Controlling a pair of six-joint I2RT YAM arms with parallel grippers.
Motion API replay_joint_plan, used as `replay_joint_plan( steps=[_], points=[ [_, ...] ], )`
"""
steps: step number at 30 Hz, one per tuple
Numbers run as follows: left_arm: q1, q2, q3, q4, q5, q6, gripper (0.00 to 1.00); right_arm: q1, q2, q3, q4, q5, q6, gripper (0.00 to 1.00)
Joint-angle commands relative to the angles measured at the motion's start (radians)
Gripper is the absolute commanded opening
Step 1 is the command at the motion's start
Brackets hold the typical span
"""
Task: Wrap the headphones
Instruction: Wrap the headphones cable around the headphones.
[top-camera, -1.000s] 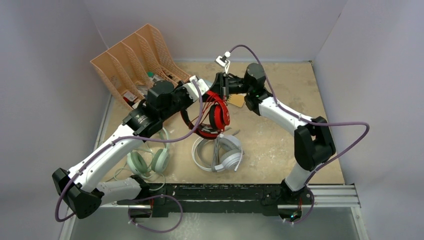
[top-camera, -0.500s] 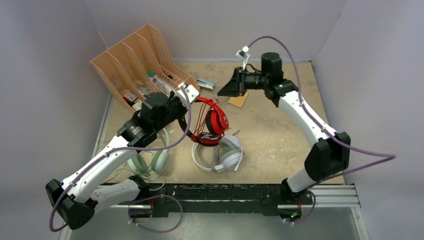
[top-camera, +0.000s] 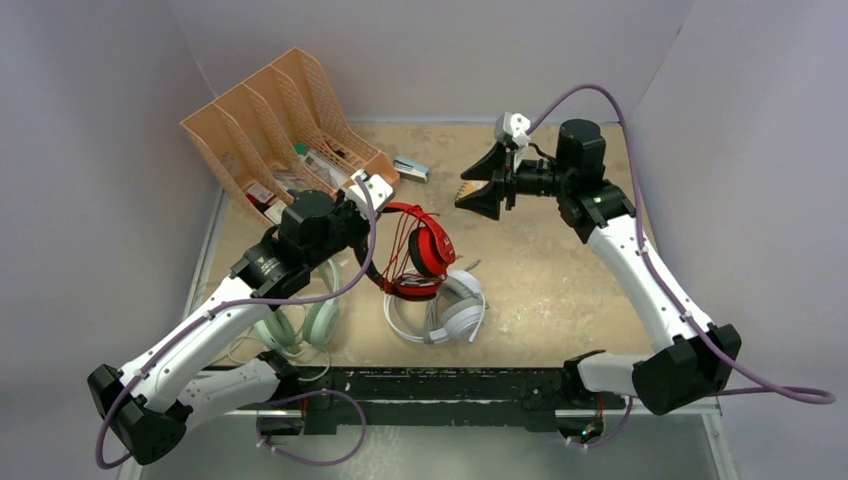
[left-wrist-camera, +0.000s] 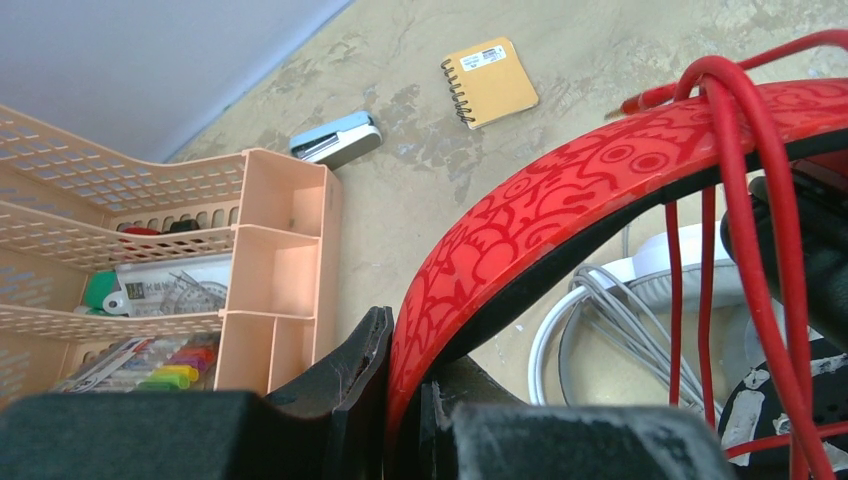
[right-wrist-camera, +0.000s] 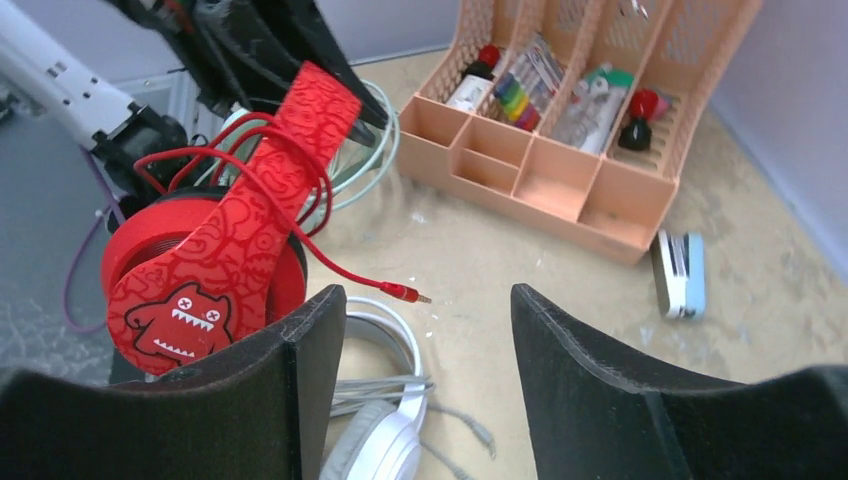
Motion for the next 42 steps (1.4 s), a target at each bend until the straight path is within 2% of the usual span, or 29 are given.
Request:
replay_joint_plan(
  steps=[1,7,15,23,25,28,31,37,42],
  points=[
    [0.004,-0.027,0.019,0.07,0.039,-0.045,0.0,0.049,-0.003,-0.048,0.118,-0.128,-0.147,0.62],
    [0.004,-0.005,0.034,0.067,0.049,-0.037,0.0,0.065,0.029,-0.028,0.159,-0.216,-0.148,0.52],
    [0.004,-0.016,0.025,0.063,0.049,-0.035,0.0,0.105,0.056,-0.02,0.097,-0.251,-0.227,0.44],
    [0.003,-0.021,0.029,0.057,0.049,-0.037,0.0,0.122,0.085,-0.006,0.1,-0.268,-0.225,0.33],
    [0.004,-0.023,0.03,0.054,0.049,-0.037,0.0,0.124,0.093,-0.001,0.097,-0.276,-0.222,0.28],
    [0.004,-0.026,0.031,0.052,0.049,-0.035,0.0,0.126,0.099,0.004,0.097,-0.283,-0.207,0.14],
    [0.004,-0.028,0.031,0.05,0.049,-0.028,0.0,0.126,0.099,-0.009,0.146,-0.292,-0.151,0.0],
    [0.004,-0.017,0.06,0.031,0.077,0.004,0.0,0.124,0.104,-0.059,0.319,-0.237,0.105,0.0],
    [0.004,-0.023,0.083,0.029,0.108,0.022,0.0,0.119,0.162,-0.012,0.332,-0.156,0.287,0.0]
  ],
)
